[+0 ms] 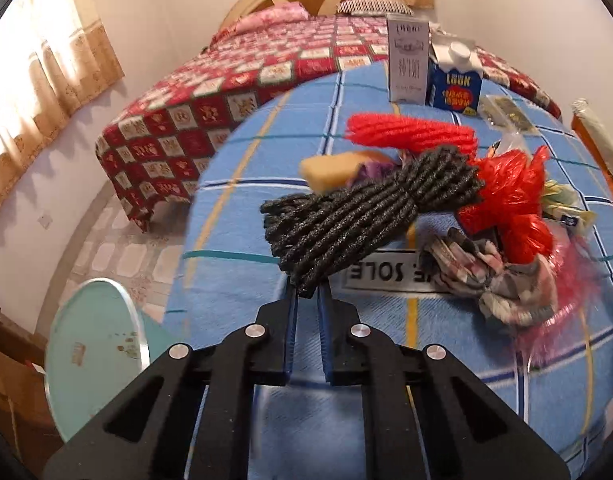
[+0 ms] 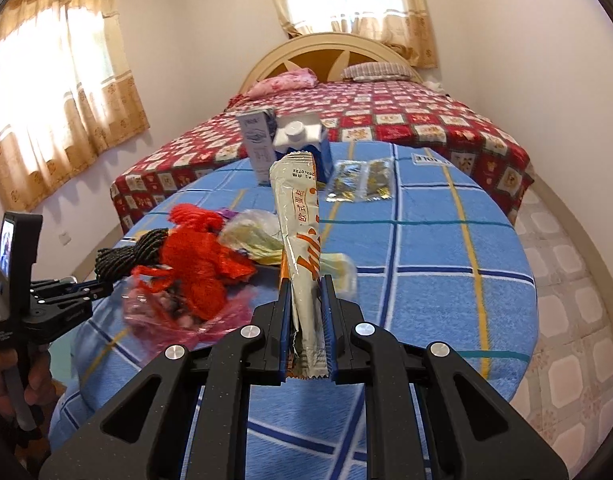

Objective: Collect trash
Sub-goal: 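Carry the black rope bundle over the wastebasket with the left tool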

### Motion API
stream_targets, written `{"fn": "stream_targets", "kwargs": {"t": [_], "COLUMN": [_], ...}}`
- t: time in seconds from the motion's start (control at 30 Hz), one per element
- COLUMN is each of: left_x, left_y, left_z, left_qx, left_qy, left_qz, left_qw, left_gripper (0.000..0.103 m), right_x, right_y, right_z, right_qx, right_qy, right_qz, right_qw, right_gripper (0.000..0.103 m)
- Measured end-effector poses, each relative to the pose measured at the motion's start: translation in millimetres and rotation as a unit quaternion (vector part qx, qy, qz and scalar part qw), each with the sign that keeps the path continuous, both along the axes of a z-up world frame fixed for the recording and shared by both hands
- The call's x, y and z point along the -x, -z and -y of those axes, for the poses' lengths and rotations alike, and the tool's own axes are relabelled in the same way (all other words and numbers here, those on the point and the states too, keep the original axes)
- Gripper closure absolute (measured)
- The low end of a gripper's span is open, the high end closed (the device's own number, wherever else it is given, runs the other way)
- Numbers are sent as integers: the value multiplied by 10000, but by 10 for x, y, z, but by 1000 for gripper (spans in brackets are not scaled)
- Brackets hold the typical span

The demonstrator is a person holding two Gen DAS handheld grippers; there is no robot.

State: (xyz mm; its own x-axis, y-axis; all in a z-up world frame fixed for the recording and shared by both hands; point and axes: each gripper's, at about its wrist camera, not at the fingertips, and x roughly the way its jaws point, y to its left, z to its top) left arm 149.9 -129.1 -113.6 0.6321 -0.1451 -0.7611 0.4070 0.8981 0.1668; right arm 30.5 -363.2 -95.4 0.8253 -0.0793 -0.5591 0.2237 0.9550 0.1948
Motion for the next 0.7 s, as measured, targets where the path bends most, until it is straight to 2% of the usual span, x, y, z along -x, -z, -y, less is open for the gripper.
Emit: {"fn": "stream_targets", "kwargs": {"t": [0.23, 0.7], "left_x": [197, 290], "left_y": [-225, -343], "left_z": [-499, -1371], "left_qx": [-40, -110], "left_qy": [-381, -1093], "left_qz": [205, 331], "left_qw": [9991, 9934], "left_gripper": [93, 93], "right_x": [-86, -476], "right_y": [-179, -323], "right_z": [-373, -1263], "right_qx": [98, 452], "right_qy": [-453, -1382], "right_qz": [157, 211], "right_qw": [9988, 9891], "right_gripper": [88, 88]}}
